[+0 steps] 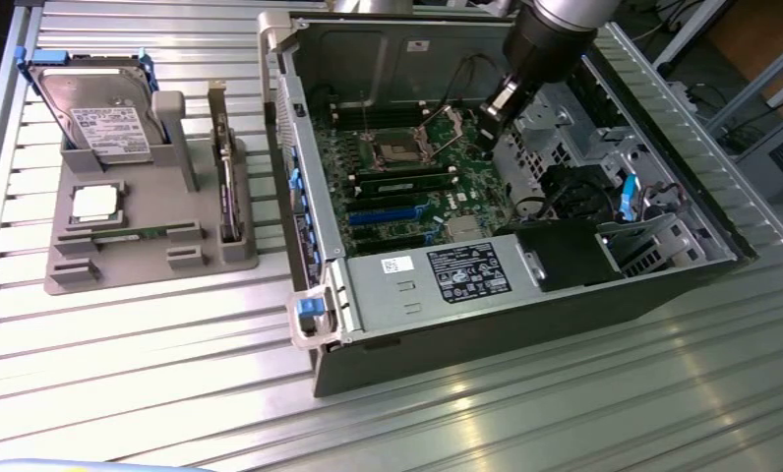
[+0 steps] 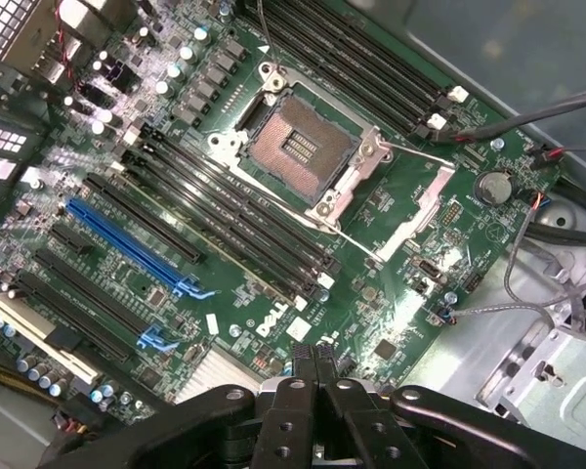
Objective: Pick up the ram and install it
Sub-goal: 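Press down the ram until it locks into place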
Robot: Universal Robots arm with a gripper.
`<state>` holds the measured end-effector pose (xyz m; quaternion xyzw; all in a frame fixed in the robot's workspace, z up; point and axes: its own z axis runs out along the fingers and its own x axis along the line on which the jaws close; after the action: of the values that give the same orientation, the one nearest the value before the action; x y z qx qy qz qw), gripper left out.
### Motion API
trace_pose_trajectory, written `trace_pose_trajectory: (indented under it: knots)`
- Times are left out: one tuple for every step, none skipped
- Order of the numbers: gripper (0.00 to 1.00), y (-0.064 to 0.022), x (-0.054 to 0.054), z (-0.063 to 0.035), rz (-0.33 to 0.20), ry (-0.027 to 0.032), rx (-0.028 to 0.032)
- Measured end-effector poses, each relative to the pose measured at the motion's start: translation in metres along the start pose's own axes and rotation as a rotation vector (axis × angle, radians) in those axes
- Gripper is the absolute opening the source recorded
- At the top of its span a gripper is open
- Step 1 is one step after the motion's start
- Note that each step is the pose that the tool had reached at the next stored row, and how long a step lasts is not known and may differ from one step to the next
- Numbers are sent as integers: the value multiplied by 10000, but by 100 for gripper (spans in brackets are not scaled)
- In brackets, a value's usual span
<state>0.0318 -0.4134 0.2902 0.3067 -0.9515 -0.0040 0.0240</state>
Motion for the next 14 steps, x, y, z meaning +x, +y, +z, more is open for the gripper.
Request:
trace_pose_trajectory:
  knots:
    - [10,2,3,0,50,-1,-2]
    - [10,5,7,1,104,-3,-5]
    - [10,7,10,1,152,-3,-7]
    - [10,9,13,1,197,-5,-9]
    - [10,11,15,1,243,-6,-11]
    - [10,13,18,1,293,-7,-13]
    - [10,14,20,1,355,-8,-16]
    - [10,16,22,1,433,-10,-19]
    - [10,17,24,2,549,-13,-24]
    - [10,18,25,1,638,-14,-27]
    - [10,18,25,1,780,-17,-33]
    - [10,19,26,2,1089,-24,-47]
    - [10,19,26,1,1366,-30,-59]
    - [10,19,27,1,1558,-35,-67]
